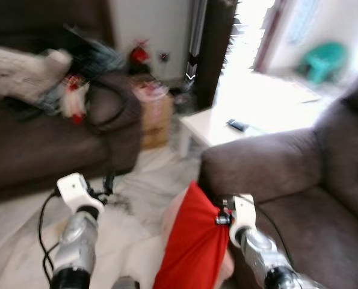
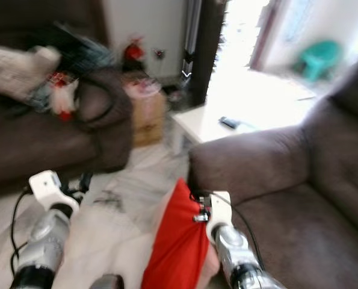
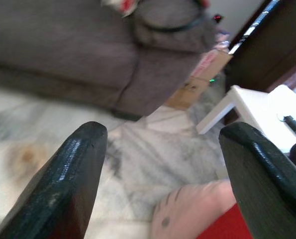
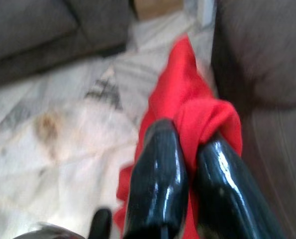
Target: Move the pillow to the sofa from floor
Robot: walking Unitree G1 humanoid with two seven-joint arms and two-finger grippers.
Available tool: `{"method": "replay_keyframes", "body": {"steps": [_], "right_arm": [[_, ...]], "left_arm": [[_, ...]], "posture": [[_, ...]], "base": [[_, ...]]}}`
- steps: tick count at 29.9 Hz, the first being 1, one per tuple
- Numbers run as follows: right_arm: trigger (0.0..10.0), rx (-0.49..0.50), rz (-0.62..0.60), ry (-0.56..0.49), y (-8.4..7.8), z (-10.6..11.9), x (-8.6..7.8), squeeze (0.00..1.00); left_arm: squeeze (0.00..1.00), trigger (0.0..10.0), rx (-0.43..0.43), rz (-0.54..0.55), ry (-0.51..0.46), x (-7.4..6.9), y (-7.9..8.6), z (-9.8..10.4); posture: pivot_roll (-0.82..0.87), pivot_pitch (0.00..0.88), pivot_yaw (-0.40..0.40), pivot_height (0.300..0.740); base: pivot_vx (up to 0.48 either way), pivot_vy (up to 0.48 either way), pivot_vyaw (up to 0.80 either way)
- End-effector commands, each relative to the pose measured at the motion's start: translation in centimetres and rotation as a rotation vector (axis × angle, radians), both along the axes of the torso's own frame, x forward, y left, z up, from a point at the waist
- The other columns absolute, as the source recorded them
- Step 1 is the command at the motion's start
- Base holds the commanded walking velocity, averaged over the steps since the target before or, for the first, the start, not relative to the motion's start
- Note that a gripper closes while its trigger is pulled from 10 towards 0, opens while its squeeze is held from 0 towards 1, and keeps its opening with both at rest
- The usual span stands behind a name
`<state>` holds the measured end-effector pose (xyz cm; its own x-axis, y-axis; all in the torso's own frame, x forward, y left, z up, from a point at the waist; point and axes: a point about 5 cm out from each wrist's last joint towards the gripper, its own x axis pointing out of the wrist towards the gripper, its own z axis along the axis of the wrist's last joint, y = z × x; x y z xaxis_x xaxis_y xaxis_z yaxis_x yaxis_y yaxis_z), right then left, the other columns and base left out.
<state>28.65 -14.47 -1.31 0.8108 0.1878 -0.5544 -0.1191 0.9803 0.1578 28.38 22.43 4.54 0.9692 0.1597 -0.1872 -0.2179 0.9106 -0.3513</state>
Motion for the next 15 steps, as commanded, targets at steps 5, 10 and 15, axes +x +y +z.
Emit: {"method": "replay_keyframes", "body": {"steps": [5, 10, 15], "right_arm": [[10.0, 0.007, -0.037, -0.122, -0.8, 2.2, 1.9, 0.00], [10.0, 0.030, -0.045, -0.182, -0.9, 3.3, 2.8, 0.00], [10.0, 0.017, -0.035, -0.212, -0.9, 4.0, 3.3, 0.00]], "left_arm": [[0.00, 10.0, 0.017, -0.031, -0.037, 1.0, -0.8, 1.1], [0.00, 10.0, 0.017, -0.031, -0.039, 1.1, -0.8, 1.2], [0.00, 10.0, 0.017, -0.026, -0.041, 1.2, -0.8, 1.2]], "posture": [[0.16, 0.000, -0.116, 0.740], [0.16, 0.000, -0.119, 0.740], [0.16, 0.000, -0.119, 0.740]], "base": [[-0.330, 0.000, 0.00], [-0.330, 0.000, 0.00], [-0.359, 0.000, 0.00]]}}
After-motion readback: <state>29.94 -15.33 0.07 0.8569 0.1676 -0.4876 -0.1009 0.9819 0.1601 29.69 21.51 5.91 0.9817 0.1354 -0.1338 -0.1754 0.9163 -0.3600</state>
